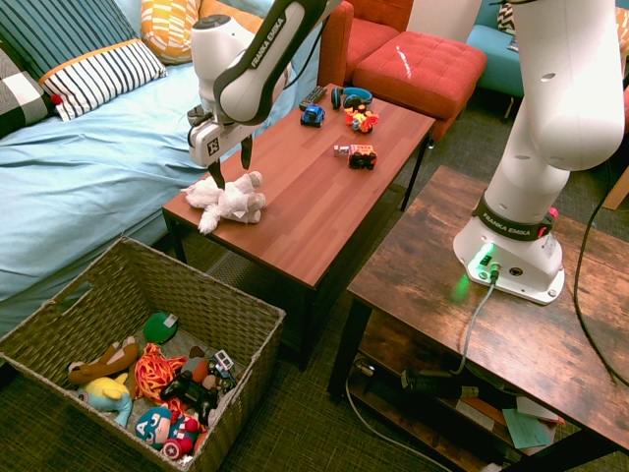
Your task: Put the stuffed toy in the basket
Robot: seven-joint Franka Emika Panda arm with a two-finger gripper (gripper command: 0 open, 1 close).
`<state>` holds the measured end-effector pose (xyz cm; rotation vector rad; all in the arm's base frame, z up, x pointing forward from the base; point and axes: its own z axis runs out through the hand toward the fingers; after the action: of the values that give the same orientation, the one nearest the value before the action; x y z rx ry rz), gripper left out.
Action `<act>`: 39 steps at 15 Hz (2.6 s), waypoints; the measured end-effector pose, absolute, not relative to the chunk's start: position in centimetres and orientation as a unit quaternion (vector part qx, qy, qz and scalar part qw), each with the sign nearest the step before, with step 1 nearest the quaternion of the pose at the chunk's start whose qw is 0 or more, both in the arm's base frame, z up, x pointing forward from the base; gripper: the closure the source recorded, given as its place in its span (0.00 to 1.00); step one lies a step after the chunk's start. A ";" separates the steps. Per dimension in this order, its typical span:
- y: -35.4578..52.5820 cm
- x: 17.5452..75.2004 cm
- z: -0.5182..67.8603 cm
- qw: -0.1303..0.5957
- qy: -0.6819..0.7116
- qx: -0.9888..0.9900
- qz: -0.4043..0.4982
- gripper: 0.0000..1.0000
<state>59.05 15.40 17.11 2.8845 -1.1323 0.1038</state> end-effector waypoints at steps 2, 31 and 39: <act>15.4 60.2 15.8 0.025 -0.366 0.930 0.036 0.00; 25.5 60.2 20.4 0.020 -0.301 0.953 0.004 1.00; 35.3 58.6 16.7 -0.045 -0.282 0.958 0.004 1.00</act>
<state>58.59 35.34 16.66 3.1005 -0.9125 0.0135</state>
